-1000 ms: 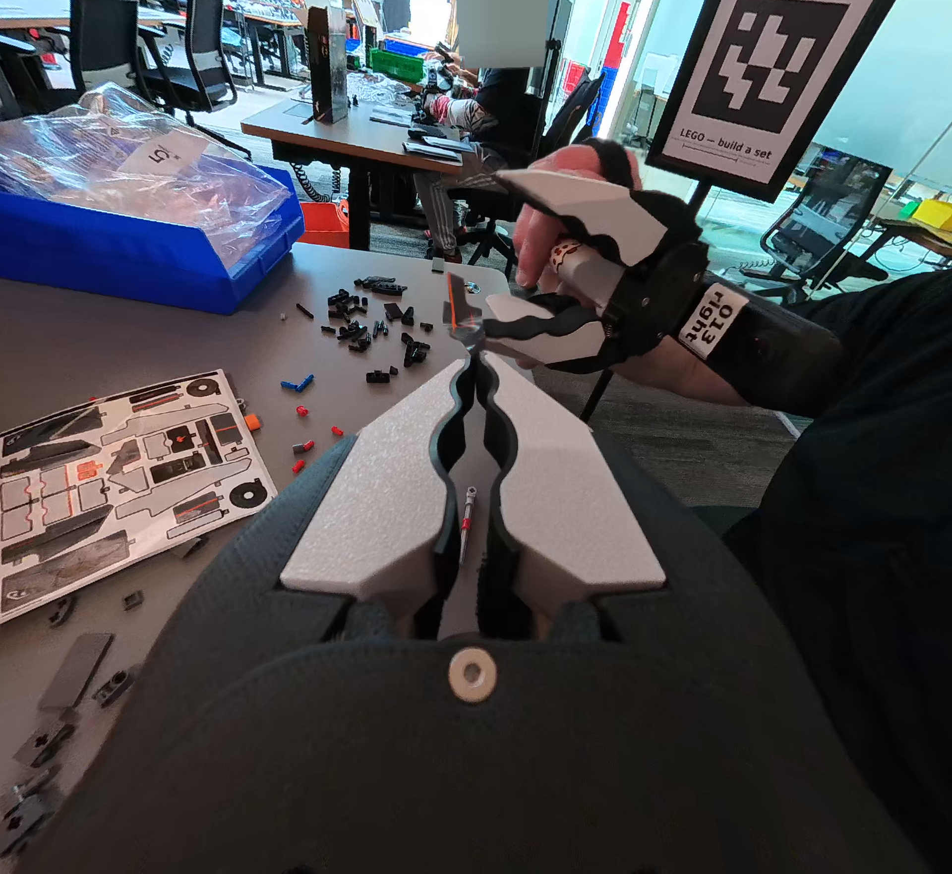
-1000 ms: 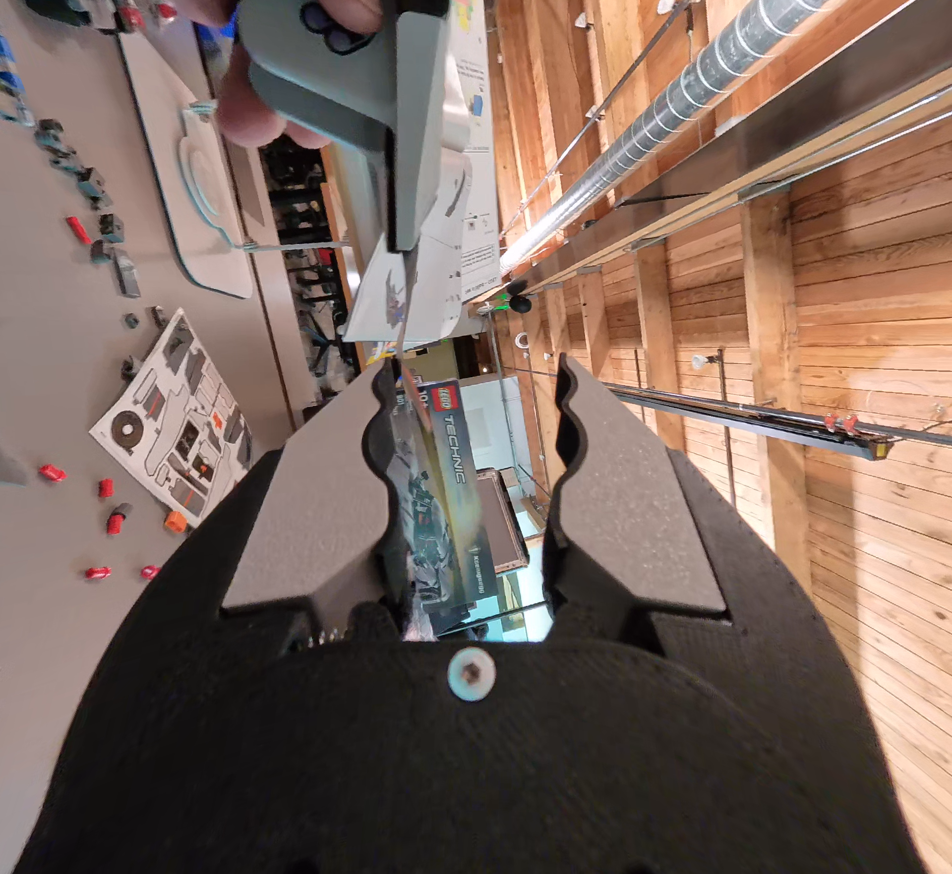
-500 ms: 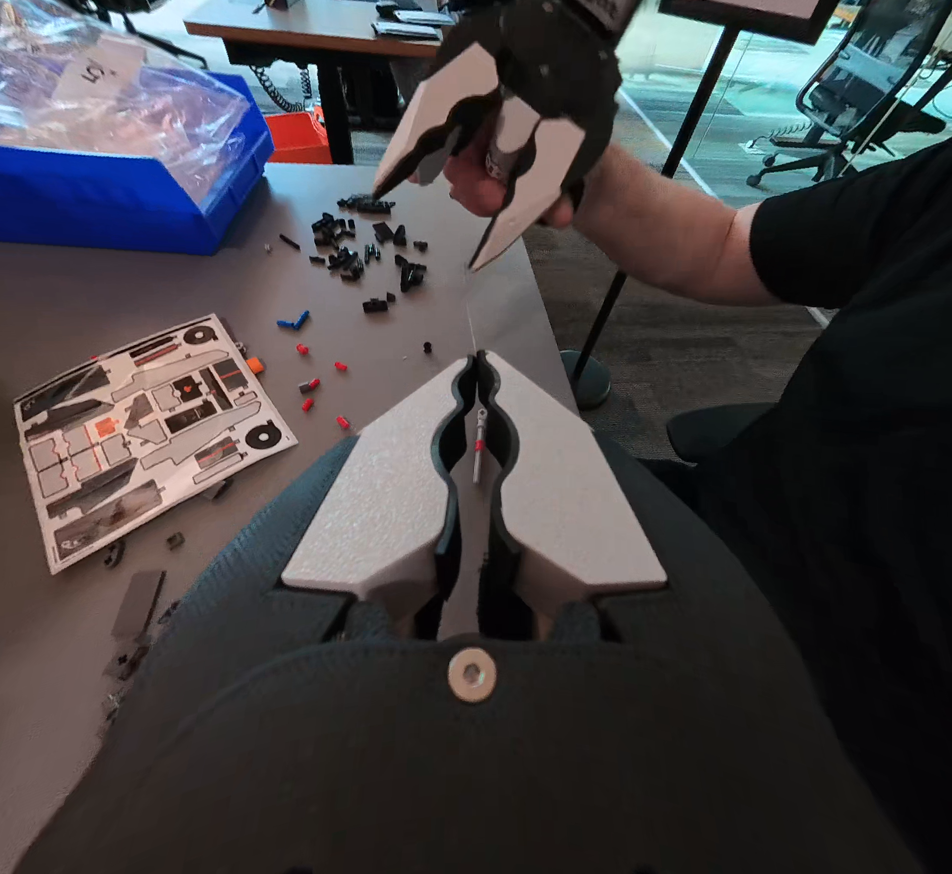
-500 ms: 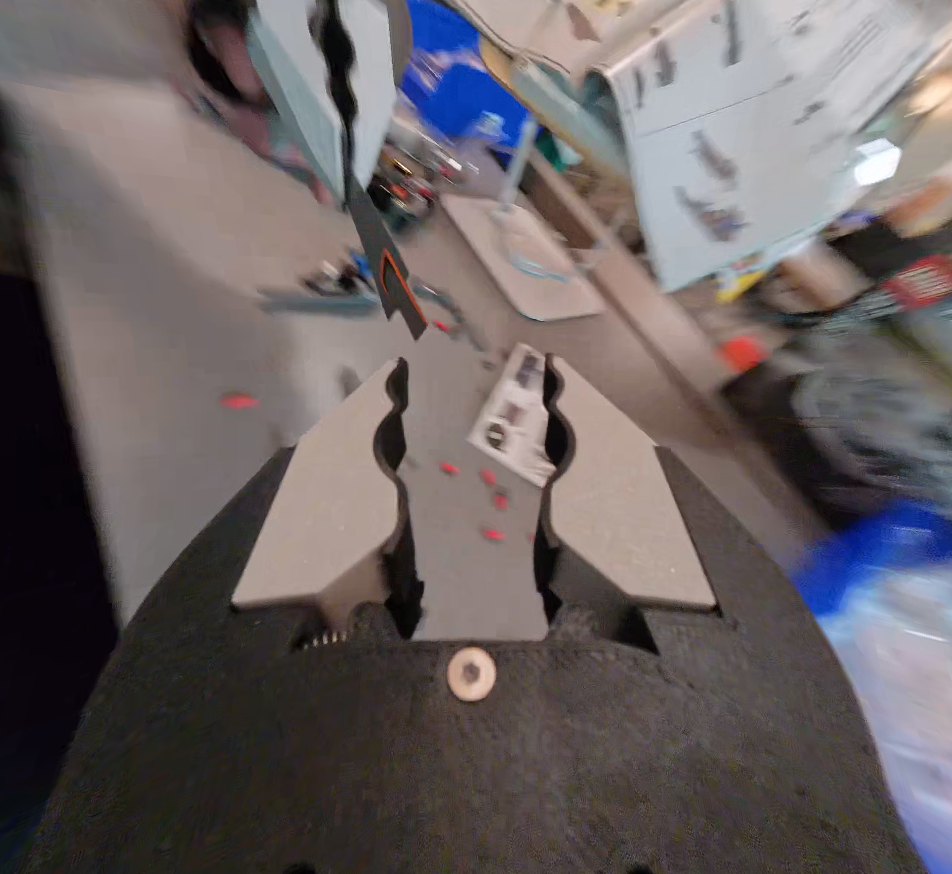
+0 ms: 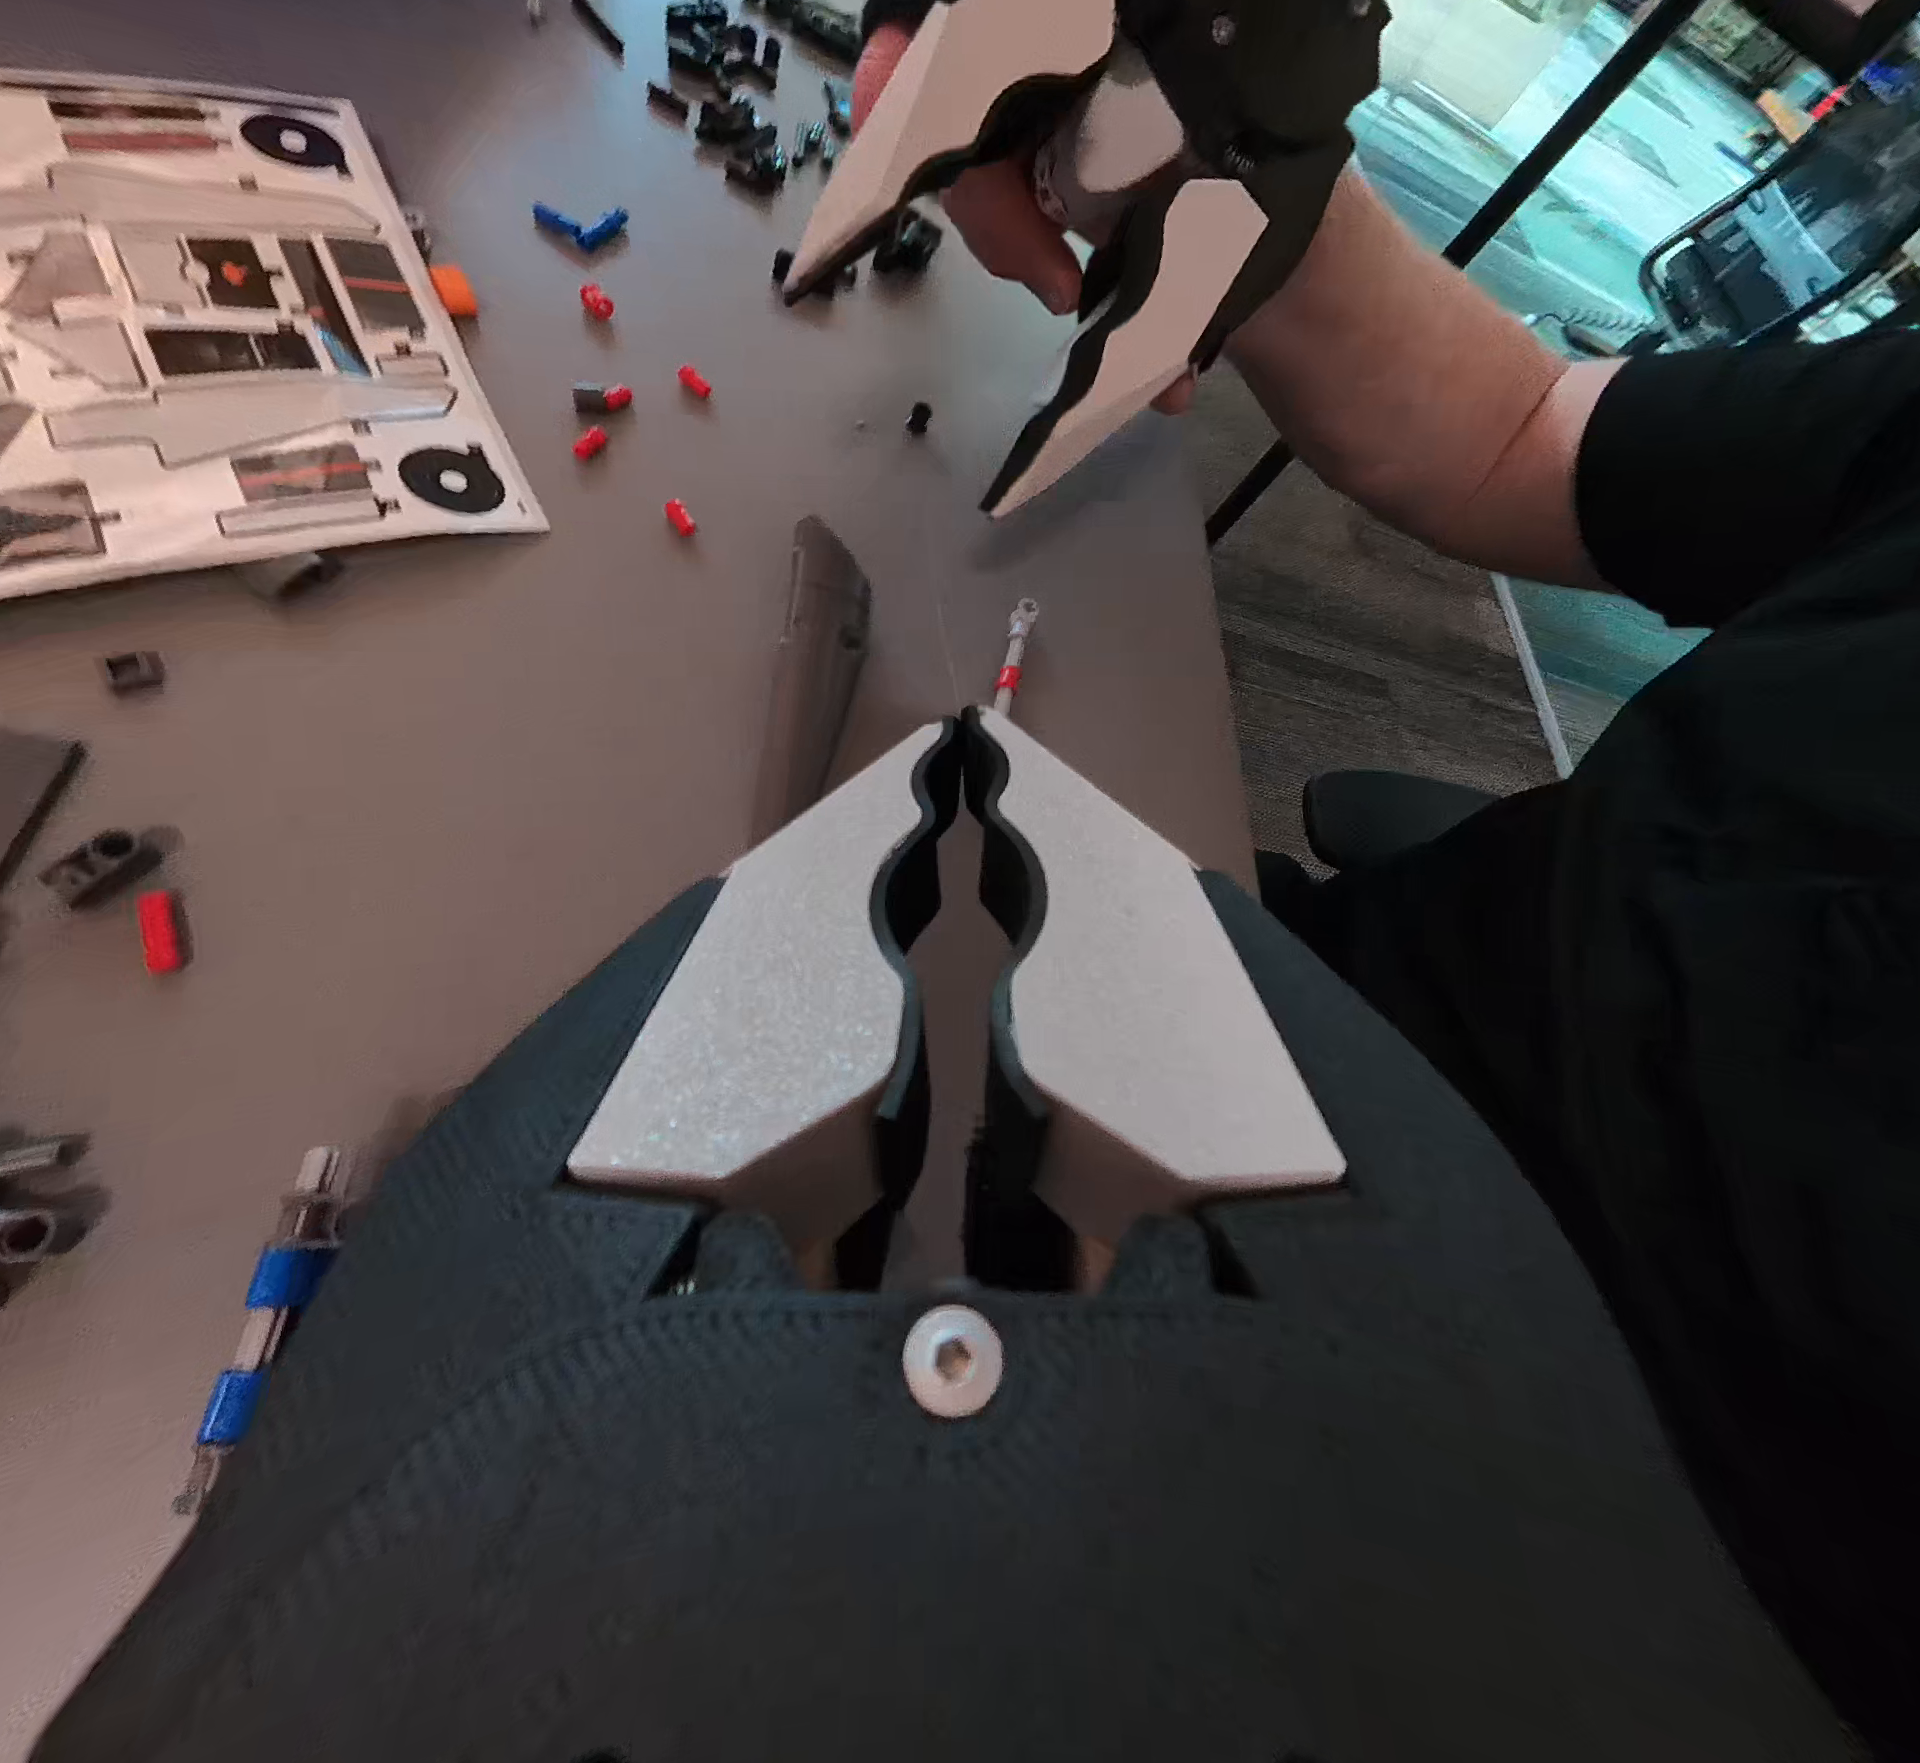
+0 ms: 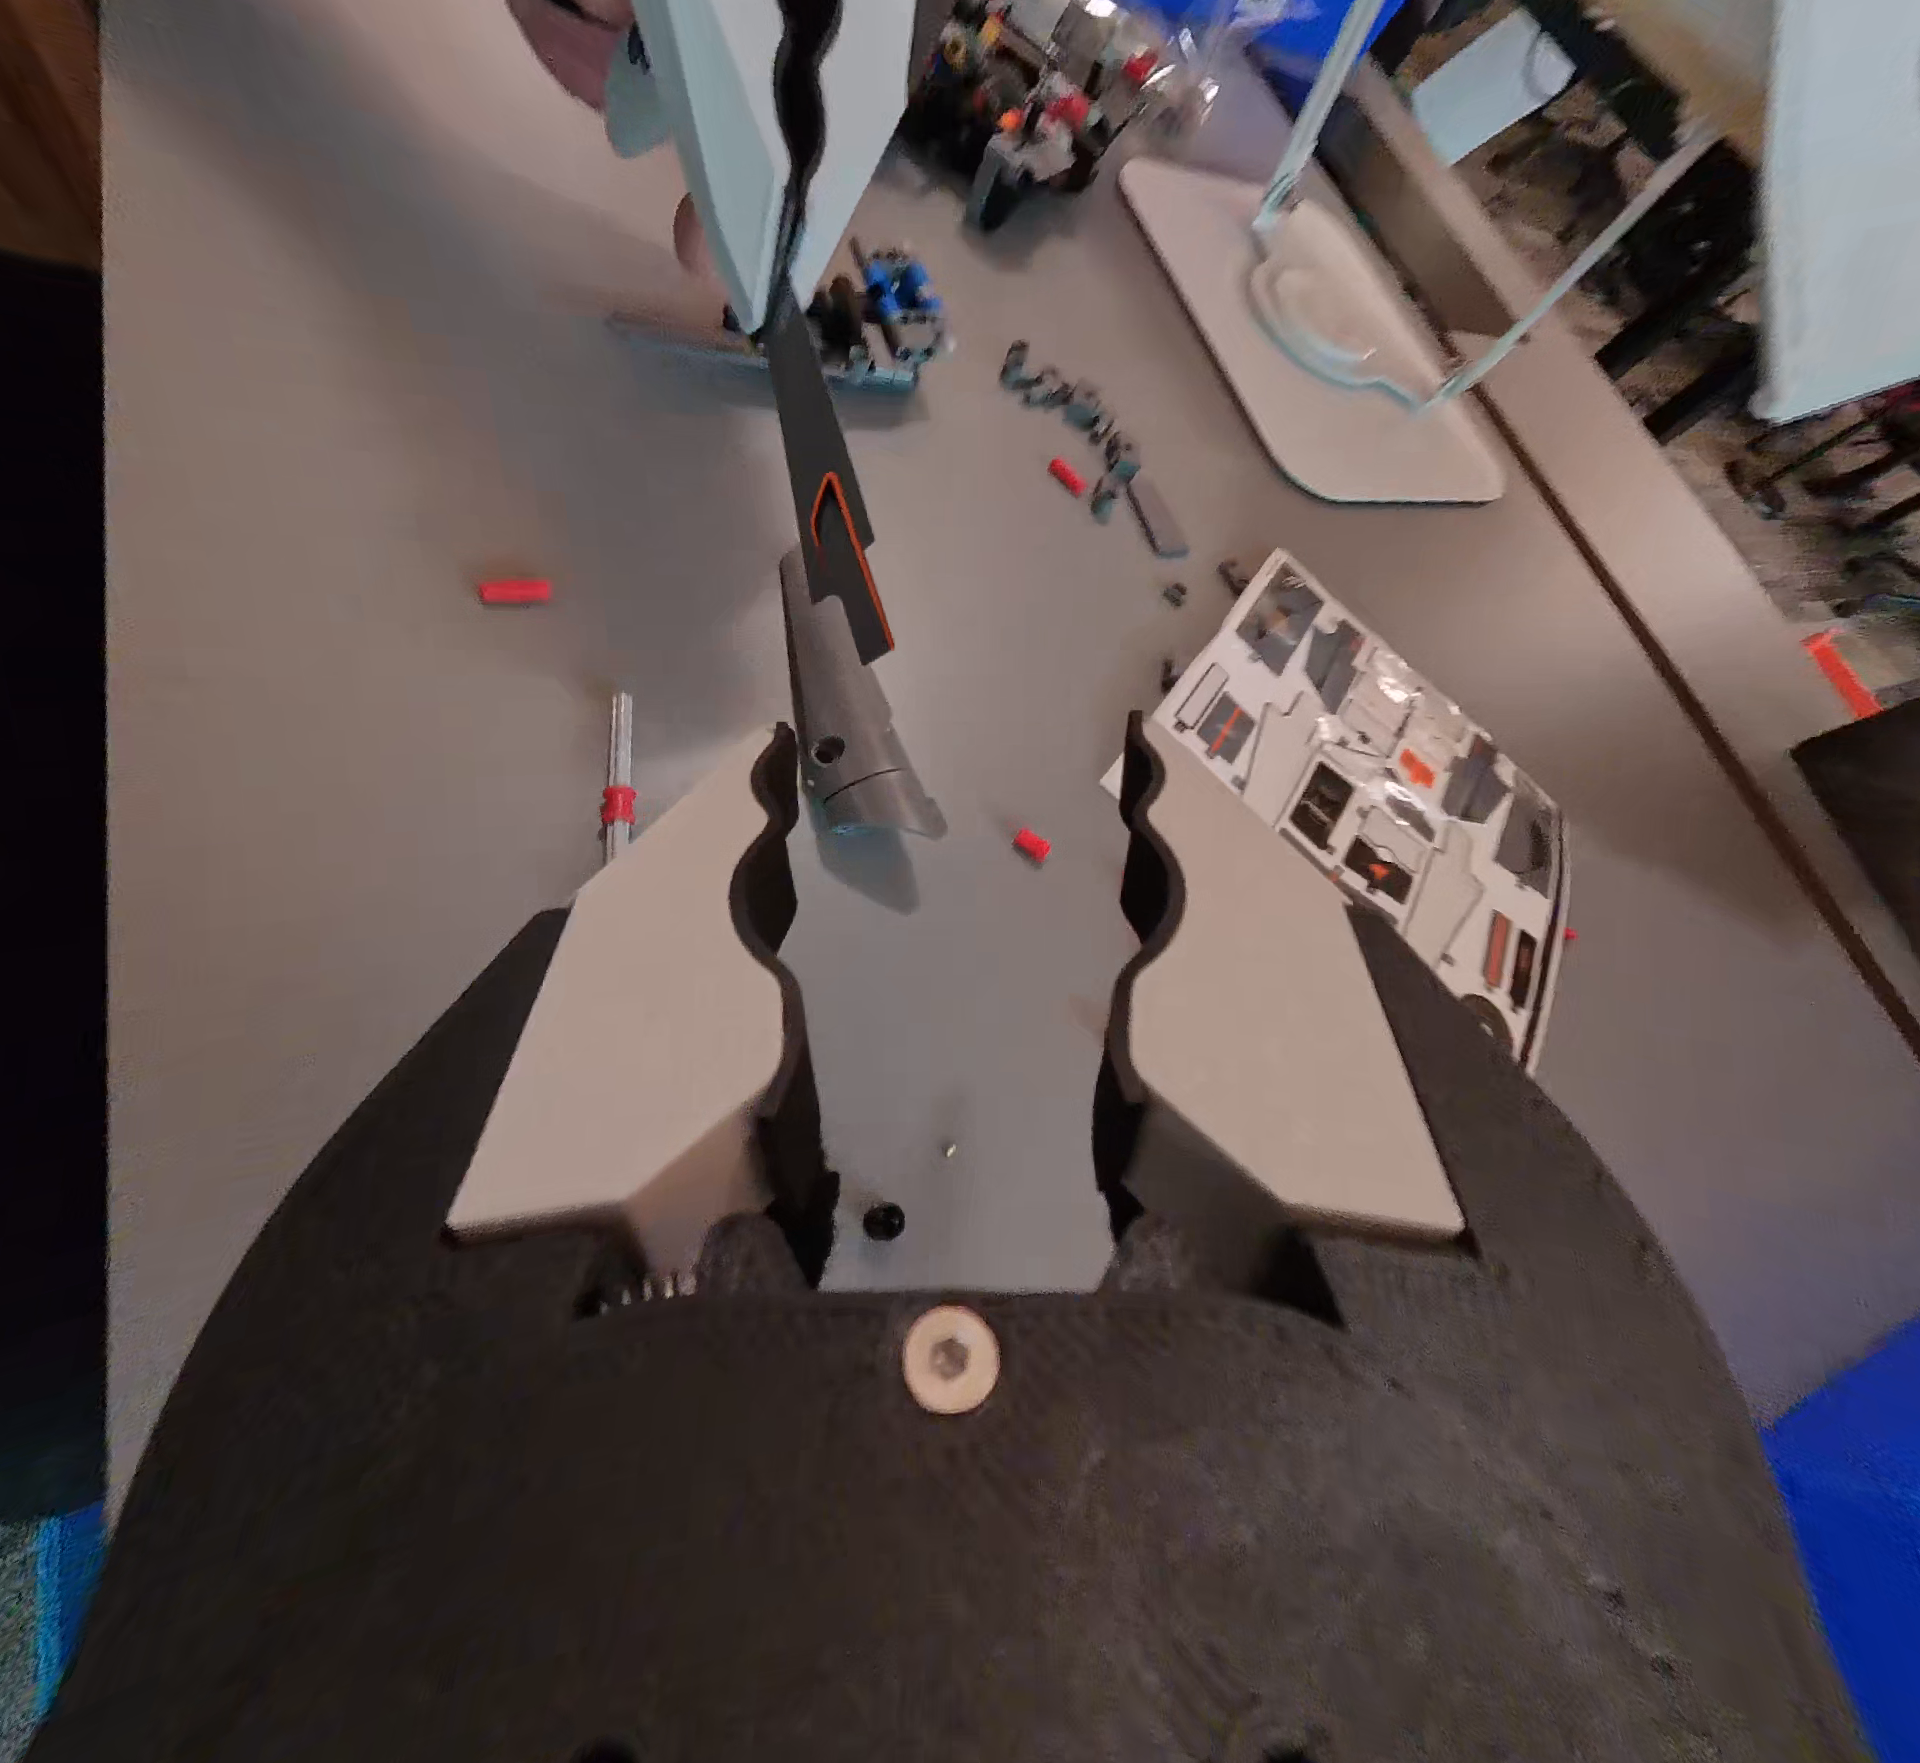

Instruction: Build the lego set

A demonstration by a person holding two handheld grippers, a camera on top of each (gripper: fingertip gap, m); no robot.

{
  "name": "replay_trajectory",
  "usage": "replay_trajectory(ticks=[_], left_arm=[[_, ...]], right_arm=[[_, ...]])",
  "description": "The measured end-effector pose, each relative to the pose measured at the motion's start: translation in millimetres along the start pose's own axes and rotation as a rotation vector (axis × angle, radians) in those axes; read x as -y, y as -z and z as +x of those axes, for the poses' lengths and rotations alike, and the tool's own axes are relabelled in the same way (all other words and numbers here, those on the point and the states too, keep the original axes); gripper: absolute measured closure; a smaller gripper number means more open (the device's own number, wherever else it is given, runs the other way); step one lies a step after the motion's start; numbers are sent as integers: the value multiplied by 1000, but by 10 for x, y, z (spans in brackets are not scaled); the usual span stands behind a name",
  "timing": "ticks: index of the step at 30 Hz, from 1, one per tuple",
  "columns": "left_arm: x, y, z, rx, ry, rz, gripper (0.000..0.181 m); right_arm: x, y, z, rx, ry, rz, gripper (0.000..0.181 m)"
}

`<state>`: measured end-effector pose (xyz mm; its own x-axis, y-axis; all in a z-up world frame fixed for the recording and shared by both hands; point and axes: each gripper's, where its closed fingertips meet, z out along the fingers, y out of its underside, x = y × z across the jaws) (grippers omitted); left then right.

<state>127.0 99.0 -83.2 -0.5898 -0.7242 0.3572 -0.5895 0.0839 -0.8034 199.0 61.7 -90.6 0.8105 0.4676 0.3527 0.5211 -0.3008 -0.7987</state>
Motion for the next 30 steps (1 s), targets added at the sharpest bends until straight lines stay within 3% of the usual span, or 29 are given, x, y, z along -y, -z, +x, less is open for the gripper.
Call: replay_trajectory(ticks=[15,18,24,30], left_arm=[[-226,-149,-198,30,168,-27,181],[-240,-121,-228,36,189,-15,181],[-264,-116,-214,19,216,-9,181],[-252,-98,-128,-51,232,11,181]], right_arm=[[-296,-346,-123,239,44,-90,123],[-358,-363,-185,285,-9,-113,120],[-262,-292,-440,364,-65,-112,132],[-111,-180,-279,202,-66,-58,125]])
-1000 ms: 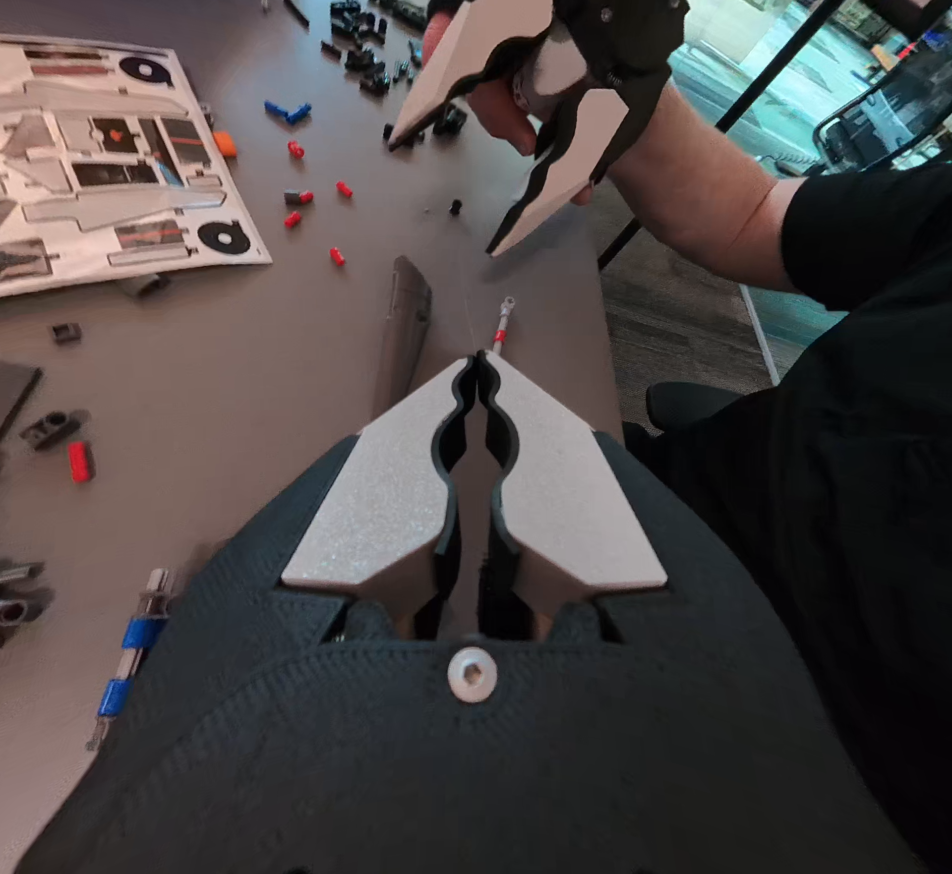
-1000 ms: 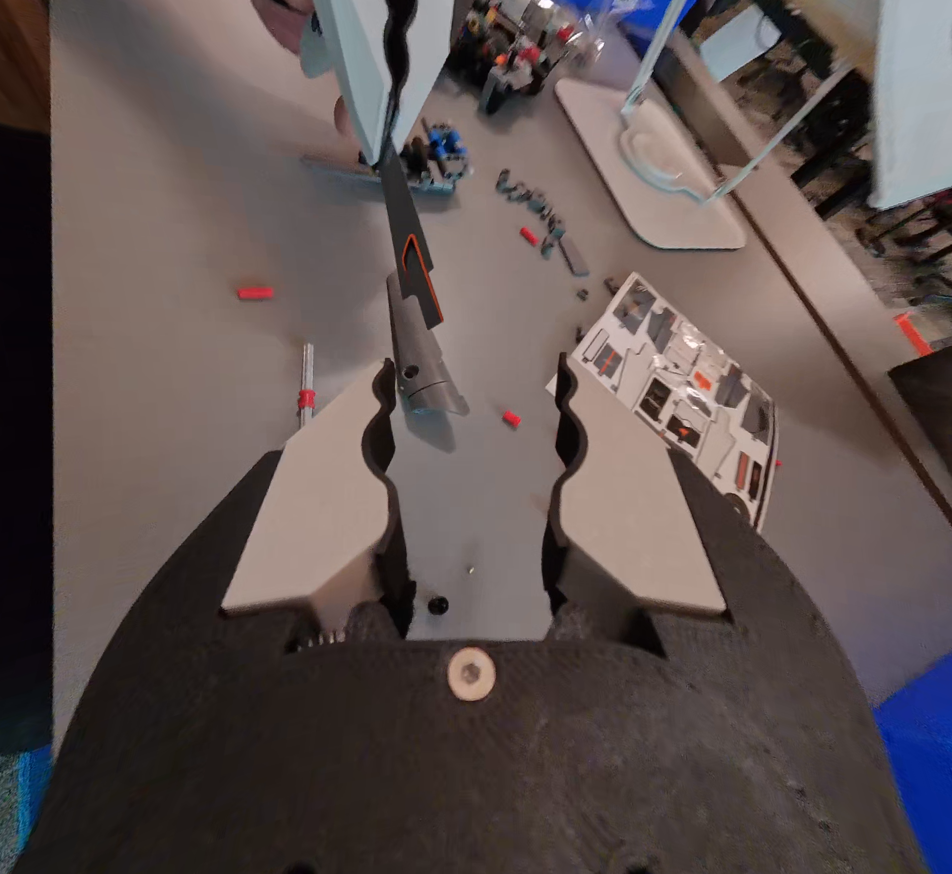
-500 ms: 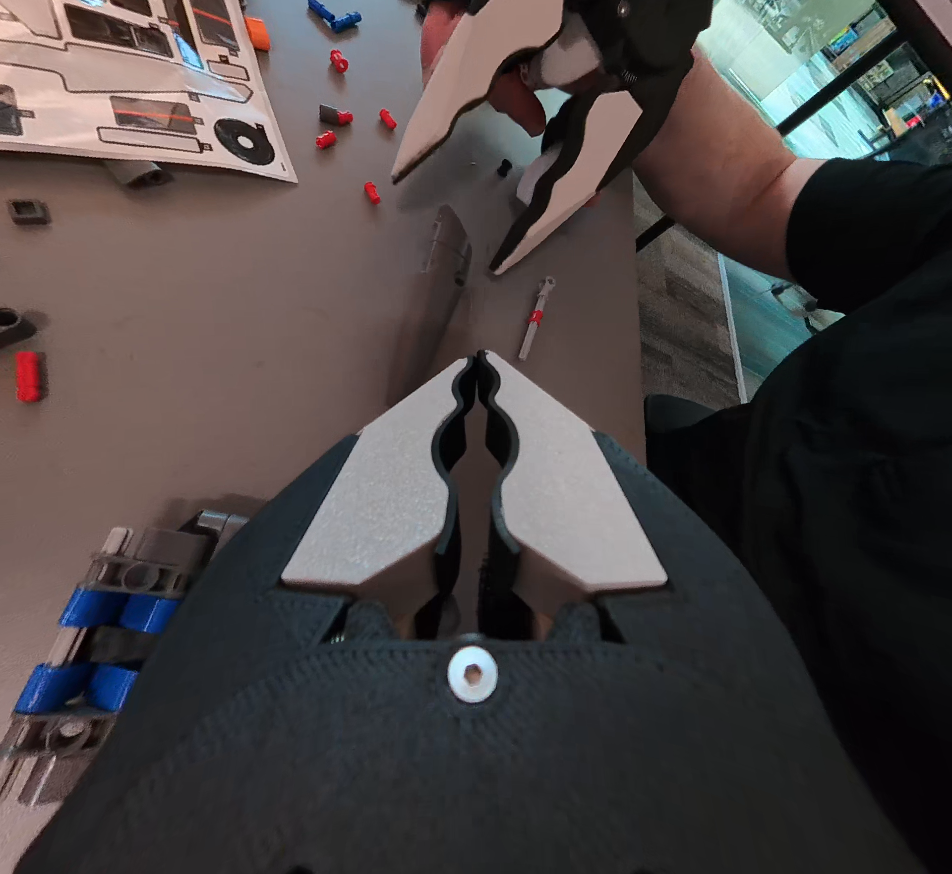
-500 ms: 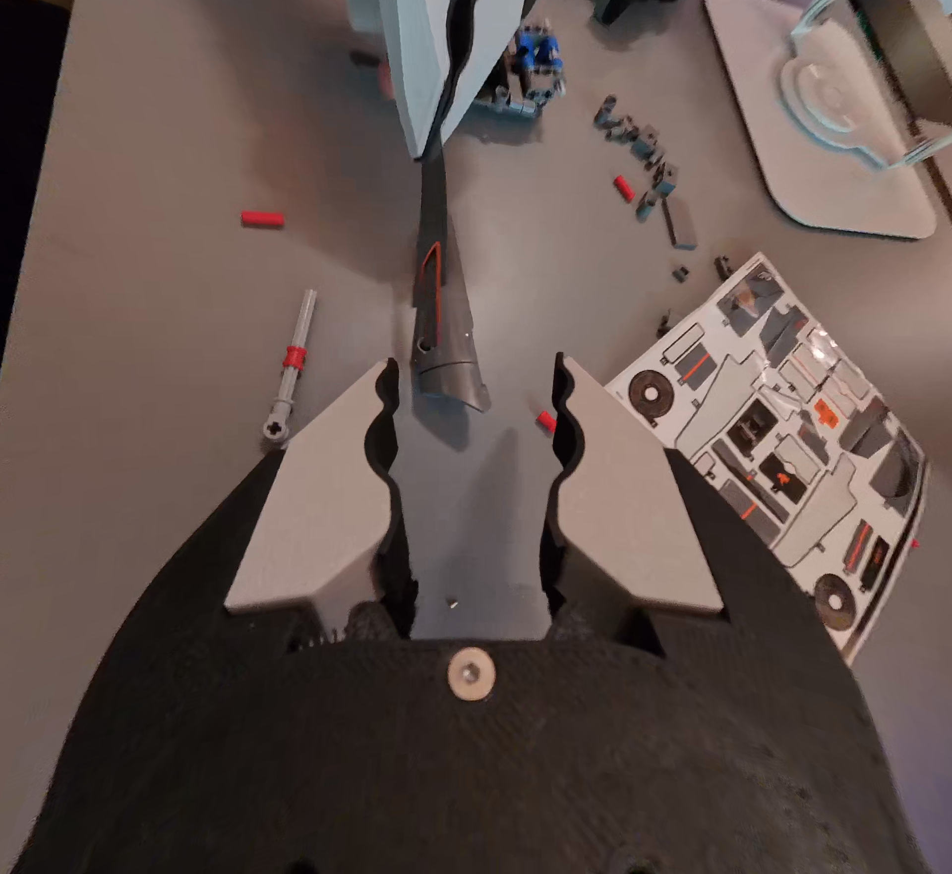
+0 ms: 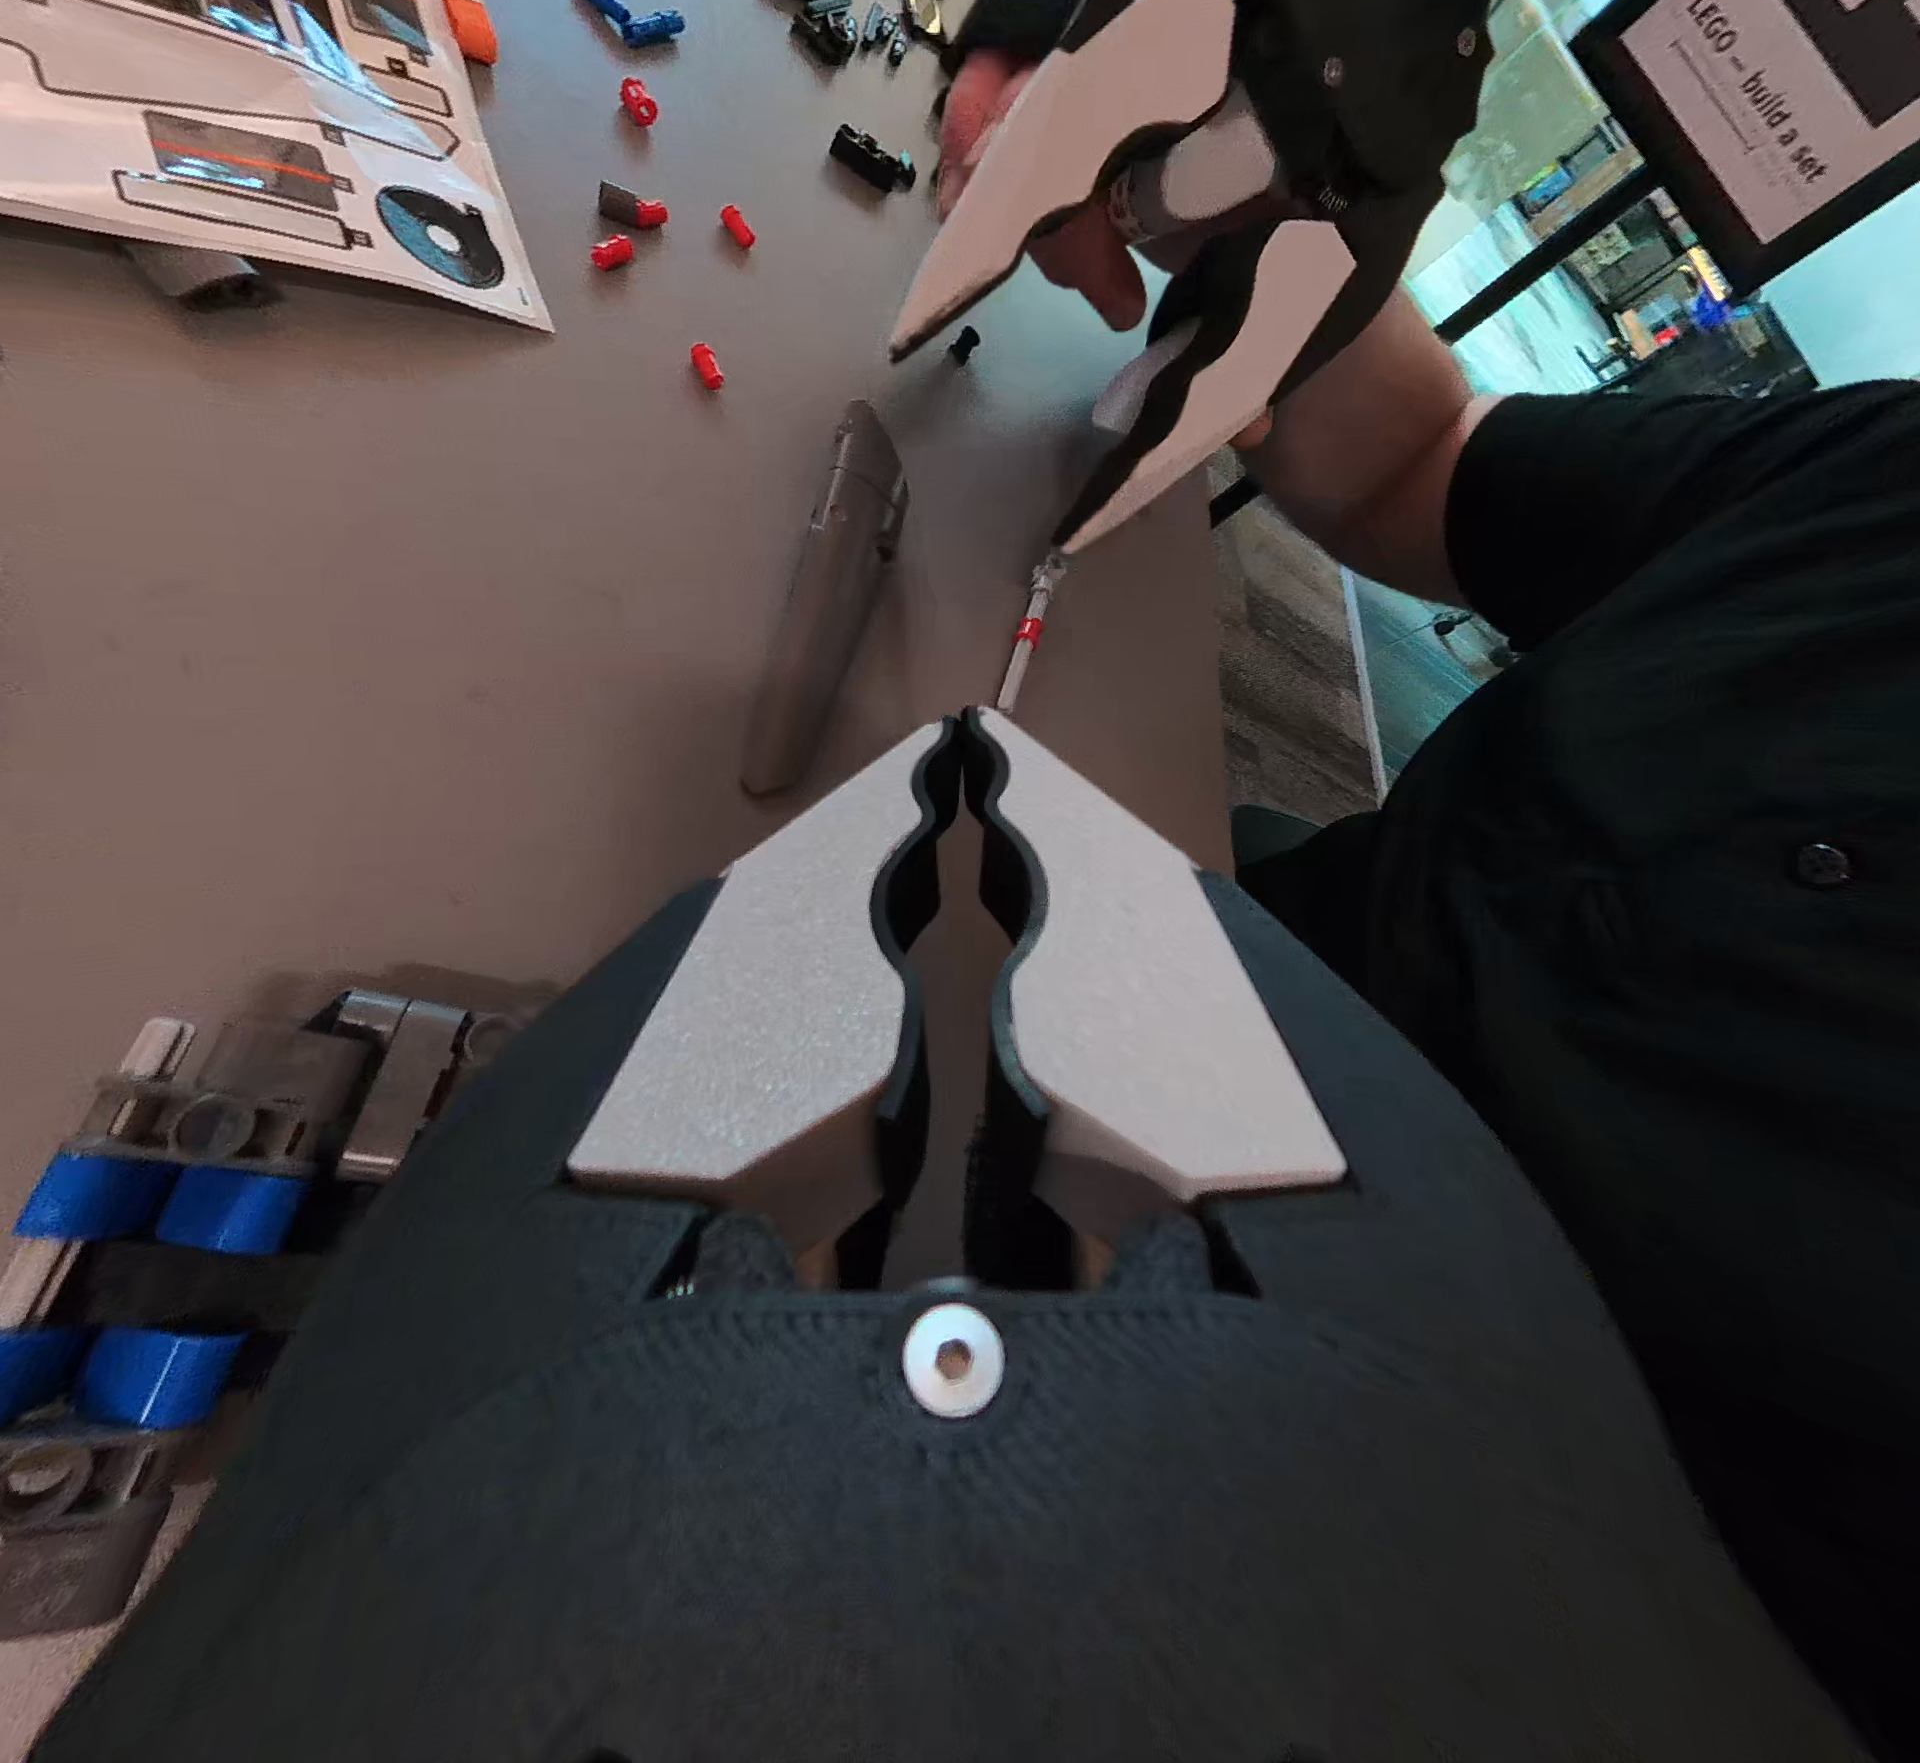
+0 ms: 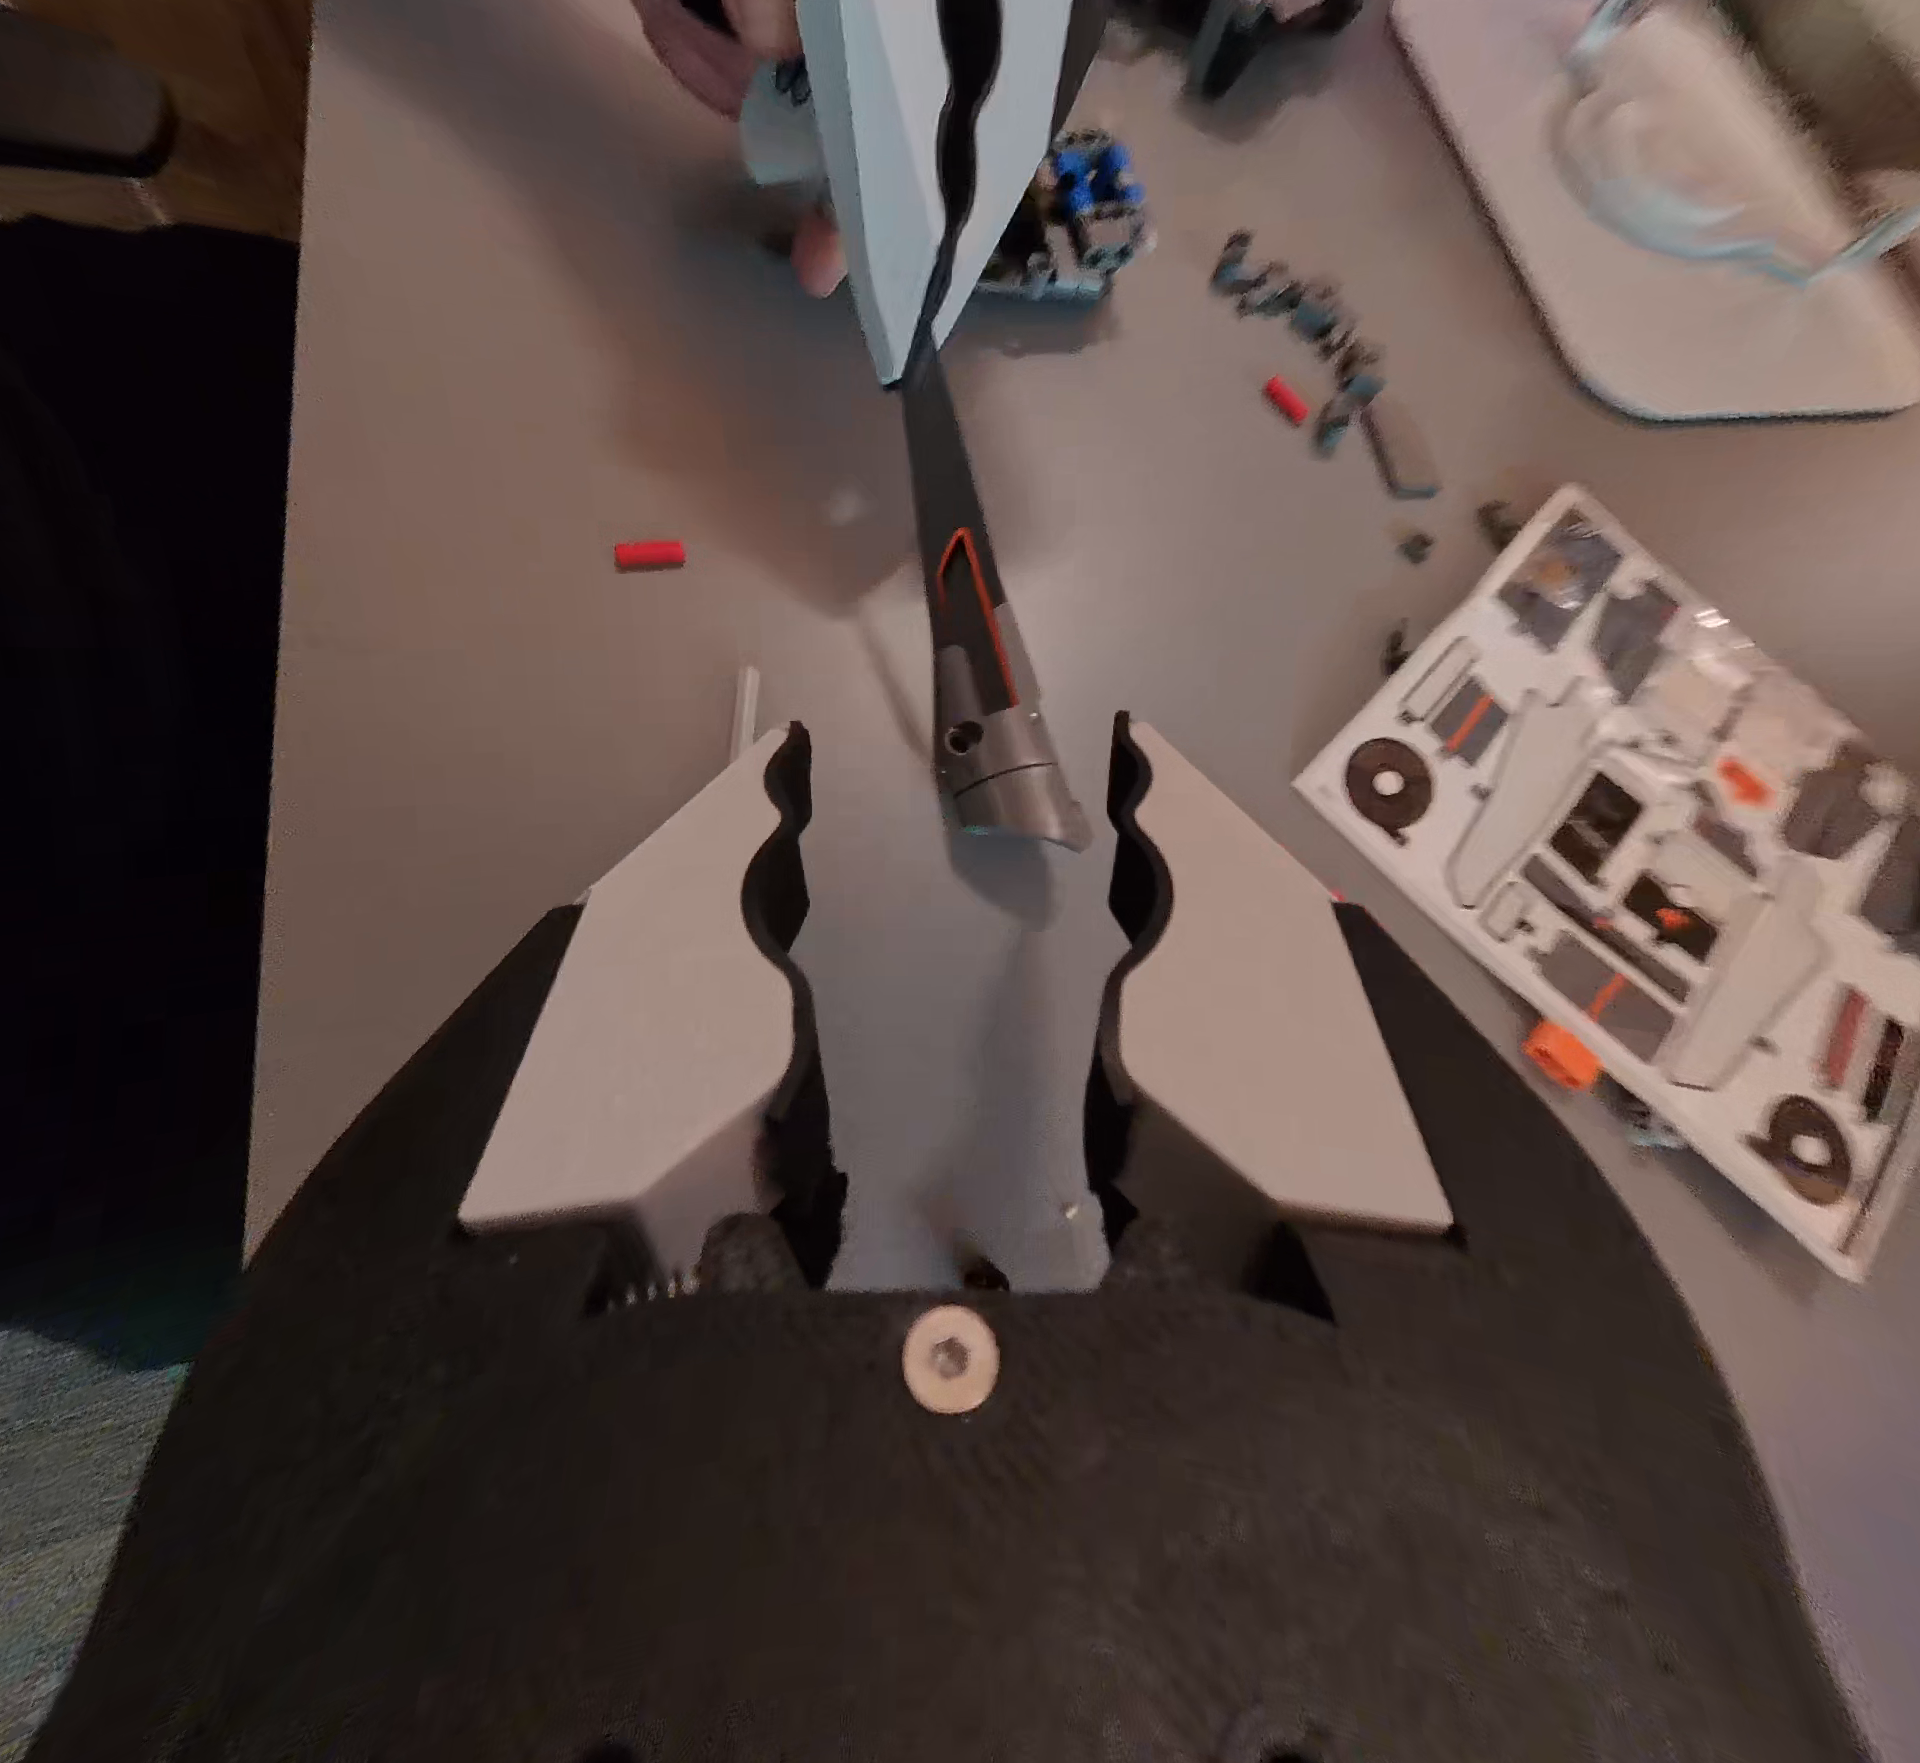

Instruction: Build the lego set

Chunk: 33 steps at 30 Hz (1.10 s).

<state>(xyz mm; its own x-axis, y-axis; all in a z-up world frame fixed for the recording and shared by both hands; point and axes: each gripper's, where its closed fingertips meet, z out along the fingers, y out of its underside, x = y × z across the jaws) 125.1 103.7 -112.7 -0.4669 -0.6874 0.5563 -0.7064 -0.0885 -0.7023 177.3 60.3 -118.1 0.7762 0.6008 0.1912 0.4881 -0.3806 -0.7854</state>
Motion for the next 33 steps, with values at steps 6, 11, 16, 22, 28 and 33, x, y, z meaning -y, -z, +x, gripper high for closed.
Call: replay_trajectory(ticks=[6,11,16,22,28,33], left_arm=[[57,35,40,-48,-56,21,181],[59,20,66,-79,-86,21,181],[68,30,79,-105,-101,32,181],[66,45,74,-106,-105,41,181],[65,26,100,-120,-110,47,181],[133,32,46,-26,-159,74,181]], right_arm=[[92,-2,-8,14,-86,54,154],[187,-1,20,154,-298,167,159],[153,-38,48,173,-340,156,160],[147,-65,15,213,-363,157,171],[178,-25,5,222,-361,177,181],[220,49,-11,216,-345,191,181]])
